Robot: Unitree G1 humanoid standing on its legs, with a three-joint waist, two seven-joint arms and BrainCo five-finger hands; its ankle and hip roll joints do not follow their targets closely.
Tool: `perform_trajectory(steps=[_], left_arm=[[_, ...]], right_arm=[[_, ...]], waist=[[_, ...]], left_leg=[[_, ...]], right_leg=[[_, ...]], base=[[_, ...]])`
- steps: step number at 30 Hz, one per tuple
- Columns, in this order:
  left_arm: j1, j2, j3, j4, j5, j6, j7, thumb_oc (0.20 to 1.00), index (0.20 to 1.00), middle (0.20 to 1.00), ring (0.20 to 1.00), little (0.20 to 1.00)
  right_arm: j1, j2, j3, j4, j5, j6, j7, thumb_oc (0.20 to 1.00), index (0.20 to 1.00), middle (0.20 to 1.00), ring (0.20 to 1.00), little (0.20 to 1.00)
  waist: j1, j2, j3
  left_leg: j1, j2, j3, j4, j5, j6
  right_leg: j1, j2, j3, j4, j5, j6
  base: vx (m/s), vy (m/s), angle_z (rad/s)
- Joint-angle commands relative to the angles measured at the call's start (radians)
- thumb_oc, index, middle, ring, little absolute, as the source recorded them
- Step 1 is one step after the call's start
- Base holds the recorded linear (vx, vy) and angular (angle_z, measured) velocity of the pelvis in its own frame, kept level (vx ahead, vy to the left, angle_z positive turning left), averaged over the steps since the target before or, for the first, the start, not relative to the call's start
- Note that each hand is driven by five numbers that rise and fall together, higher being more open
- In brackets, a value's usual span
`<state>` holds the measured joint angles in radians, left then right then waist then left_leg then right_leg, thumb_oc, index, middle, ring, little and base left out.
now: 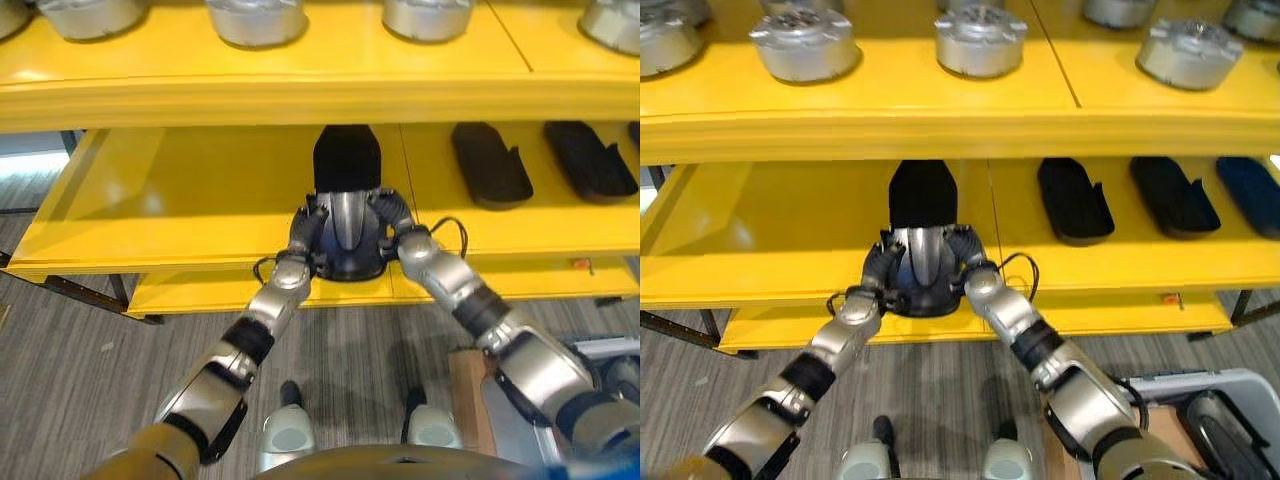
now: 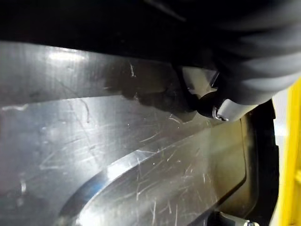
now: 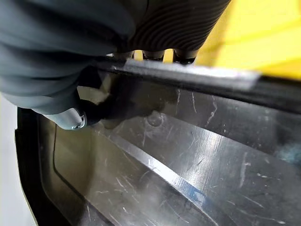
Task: Move parts from the plastic box to the shelf.
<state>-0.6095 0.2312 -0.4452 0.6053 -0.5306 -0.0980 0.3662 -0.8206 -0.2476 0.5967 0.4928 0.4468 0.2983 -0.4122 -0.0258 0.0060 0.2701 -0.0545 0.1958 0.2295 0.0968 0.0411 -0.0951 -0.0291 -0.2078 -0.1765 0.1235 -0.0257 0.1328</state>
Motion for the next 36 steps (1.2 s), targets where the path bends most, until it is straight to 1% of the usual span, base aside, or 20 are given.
perform_trajectory(steps=[1,5,12,16,17,18,20,21,22,23,24,25,26,27,28,29,30,31,33,36], left_arm=[[-0.184,-0.065,-0.042,0.032,-0.116,-0.06,-0.097,0.2,0.2,0.2,0.2,0.2],[-0.267,-0.082,-0.028,0.098,-0.173,-0.077,-0.117,0.2,0.2,0.2,0.2,0.2],[-0.371,-0.081,-0.021,0.147,-0.227,-0.098,-0.102,0.2,0.2,0.2,0.2,0.2],[-0.411,-0.076,-0.017,0.151,-0.228,-0.087,-0.095,0.2,0.2,0.2,0.2,0.2],[-0.436,-0.086,-0.023,0.165,-0.228,-0.078,-0.115,0.2,0.2,0.2,0.2,0.2],[-0.448,-0.093,-0.033,0.176,-0.23,-0.072,-0.126,0.2,0.2,0.2,0.2,0.2],[-0.472,-0.096,-0.052,0.205,-0.222,-0.07,-0.147,0.2,0.2,0.2,0.2,0.2],[-0.499,-0.086,-0.066,0.225,-0.237,-0.052,-0.149,0.2,0.2,0.2,0.2,0.2],[-0.511,-0.081,-0.072,0.234,-0.245,-0.029,-0.142,0.2,0.2,0.2,0.2,0.2],[-0.49,-0.086,-0.067,0.215,-0.229,-0.014,-0.117,0.2,0.2,0.2,0.2,0.2],[-0.46,-0.079,-0.06,0.183,-0.22,-0.002,-0.104,0.2,0.2,0.2,0.2,0.2],[-0.445,-0.072,-0.056,0.168,-0.17,0.015,-0.1,0.2,0.2,0.2,0.2,0.2],[-0.428,-0.077,-0.068,0.159,-0.161,0.004,-0.079,0.2,0.2,0.2,0.2,0.2],[-0.407,-0.076,-0.064,0.138,-0.158,0.001,-0.066,0.2,0.2,0.2,0.2,0.2],[-0.401,-0.074,-0.061,0.132,-0.164,0.001,-0.063,0.2,0.2,0.2,0.2,0.2],[-0.403,-0.074,-0.053,0.139,-0.158,0.0,-0.061,0.2,0.2,0.2,0.2,0.2],[-0.414,-0.07,-0.053,0.149,-0.152,-0.012,-0.06,0.2,0.2,0.2,0.2,0.2],[-0.419,-0.069,-0.053,0.153,-0.152,-0.017,-0.06,0.2,0.2,0.2,0.2,0.2],[-0.462,-0.056,-0.045,0.176,-0.165,-0.03,-0.056,0.2,0.2,0.2,0.2,0.2],[-0.509,-0.037,-0.04,0.189,-0.18,-0.037,-0.046,0.2,0.2,0.2,0.2,0.2]], right_arm=[[-0.222,0.099,0.013,-0.037,0.042,-0.071,0.061,0.2,0.2,0.2,0.2,0.2],[-0.343,0.031,0.007,0.048,0.055,-0.092,0.095,0.2,0.2,0.2,0.2,0.2],[-0.467,0.003,0.027,0.131,0.046,-0.12,0.112,0.2,0.2,0.2,0.2,0.2],[-0.511,-0.005,0.025,0.143,0.035,-0.101,0.113,0.2,0.2,0.2,0.2,0.2],[-0.518,-0.011,0.03,0.145,0.022,-0.1,0.106,0.2,0.2,0.2,0.2,0.2],[-0.516,-0.014,0.033,0.15,0.024,-0.101,0.088,0.2,0.2,0.2,0.2,0.2],[-0.515,-0.022,0.041,0.162,0.049,-0.113,0.051,0.2,0.2,0.2,0.2,0.2],[-0.51,-0.028,0.04,0.165,0.057,-0.12,0.037,0.2,0.2,0.2,0.2,0.2],[-0.499,-0.027,0.037,0.163,0.079,-0.116,0.02,0.2,0.2,0.2,0.2,0.2],[-0.483,-0.013,0.024,0.163,0.091,-0.114,0.032,0.2,0.2,0.2,0.2,0.2],[-0.458,-0.003,0.008,0.143,0.078,-0.117,0.043,0.2,0.2,0.2,0.2,0.2],[-0.45,0.011,0.003,0.142,0.068,-0.13,0.043,0.2,0.2,0.2,0.2,0.2],[-0.452,0.027,-0.003,0.143,0.042,-0.125,0.05,0.2,0.2,0.2,0.2,0.2],[-0.458,0.03,-0.001,0.145,0.04,-0.121,0.061,0.2,0.2,0.2,0.2,0.2],[-0.46,0.029,0.006,0.146,0.04,-0.12,0.058,0.2,0.2,0.2,0.2,0.2],[-0.477,0.027,0.012,0.173,0.031,-0.133,0.054,0.2,0.2,0.2,0.2,0.2],[-0.492,0.026,0.013,0.194,0.017,-0.153,0.054,0.2,0.2,0.2,0.2,0.2],[-0.497,0.026,0.014,0.201,0.01,-0.164,0.054,0.2,0.2,0.2,0.2,0.2],[-0.54,0.023,0.023,0.234,0.011,-0.202,0.046,0.2,0.2,0.2,0.2,0.2],[-0.585,0.007,0.03,0.236,0.028,-0.211,0.015,0.2,0.2,0.2,0.2,0.2]], waist=[[0.02,-0.01,0.057],[0.011,-0.001,0.089],[-0.004,0.005,0.136],[-0.018,0.006,0.153],[-0.031,0.006,0.159],[-0.038,0.003,0.161],[-0.041,-0.004,0.16],[-0.039,-0.012,0.157],[-0.036,-0.018,0.161],[-0.036,-0.031,0.169],[-0.034,-0.049,0.171],[-0.041,-0.08,0.173],[-0.04,-0.083,0.175],[-0.042,-0.081,0.173],[-0.044,-0.08,0.169],[-0.047,-0.073,0.161],[-0.048,-0.069,0.158],[-0.048,-0.067,0.158],[-0.051,-0.059,0.158],[-0.054,-0.051,0.179]], left_leg=[[0.004,0.004,0.034,0.033,-0.046,0.012],[-0.044,0.028,0.023,0.057,-0.032,-0.009],[-0.1,0.043,0.016,0.095,-0.023,-0.024],[-0.109,0.04,0.055,0.116,-0.028,-0.023],[-0.105,0.04,0.1,0.125,-0.035,-0.018],[-0.092,0.032,0.11,0.135,-0.061,-0.02],[-0.094,0.024,0.118,0.162,-0.079,-0.005],[-0.095,0.008,0.116,0.166,-0.082,0.007],[-0.092,-0.006,0.1,0.183,-0.096,0.025],[-0.068,-0.018,0.086,0.201,-0.126,0.051],[-0.042,-0.018,0.092,0.19,-0.13,0.052],[-0.019,-0.022,0.078,0.198,-0.183,0.056],[-0.01,-0.001,0.096,0.227,-0.22,0.067],[-0.011,0.01,0.118,0.237,-0.226,0.057],[-0.015,0.021,0.13,0.24,-0.22,0.047],[-0.032,0.041,0.141,0.243,-0.198,0.028],[-0.044,0.053,0.145,0.241,-0.184,0.017],[-0.048,0.058,0.147,0.24,-0.179,0.013],[-0.068,0.085,0.156,0.223,-0.146,-0.012],[-0.093,0.111,0.152,0.21,-0.113,-0.033]], right_leg=[[-0.024,-0.007,-0.008,0.061,-0.032,-0.029],[-0.072,0.004,-0.01,0.097,-0.051,-0.049],[-0.155,0.017,-0.008,0.166,-0.069,-0.069],[-0.18,0.019,-0.014,0.183,-0.066,-0.072],[-0.179,0.016,-0.027,0.196,-0.075,-0.074],[-0.169,0.008,-0.03,0.223,-0.105,-0.066],[-0.175,0.014,-0.032,0.293,-0.142,-0.076],[-0.206,0.018,-0.033,0.381,-0.162,-0.068],[-0.255,0.013,-0.021,0.504,-0.162,-0.045],[-0.306,-0.006,0.022,0.557,-0.097,0.003],[-0.283,-0.022,0.031,0.311,0.006,0.025],[-0.246,-0.036,0.064,0.111,0.097,0.054],[-0.257,-0.034,0.047,0.148,0.083,0.058],[-0.253,-0.022,0.031,0.159,0.058,0.045],[-0.247,-0.017,0.024,0.154,0.047,0.033],[-0.239,-0.005,0.018,0.154,0.026,0.008],[-0.241,0.0,0.014,0.157,0.016,-0.002],[-0.242,0.002,0.012,0.158,0.013,-0.005],[-0.259,0.011,0.003,0.165,-0.003,-0.019],[-0.283,0.026,-0.001,0.182,-0.017,-0.031]], base=[[0.01,-0.01,-0.04],[0.03,-0.025,-0.02],[0.02,-0.001,-0.03],[0.0,0.069,-0.03],[0.04,0.142,0.15],[0.05,0.183,0.24],[0.01,0.161,0.48],[-0.01,0.134,0.57],[0.14,0.035,0.57],[0.27,-0.179,0.25],[0.4,-0.493,-0.01],[0.39,-0.565,-0.28],[0.37,-0.433,-0.06],[0.25,-0.173,0.2],[0.2,-0.083,0.41],[0.15,-0.058,0.46],[0.13,-0.053,0.65],[0.08,-0.044,0.44],[0.09,-0.054,-0.16],[0.11,-0.103,-0.18]])
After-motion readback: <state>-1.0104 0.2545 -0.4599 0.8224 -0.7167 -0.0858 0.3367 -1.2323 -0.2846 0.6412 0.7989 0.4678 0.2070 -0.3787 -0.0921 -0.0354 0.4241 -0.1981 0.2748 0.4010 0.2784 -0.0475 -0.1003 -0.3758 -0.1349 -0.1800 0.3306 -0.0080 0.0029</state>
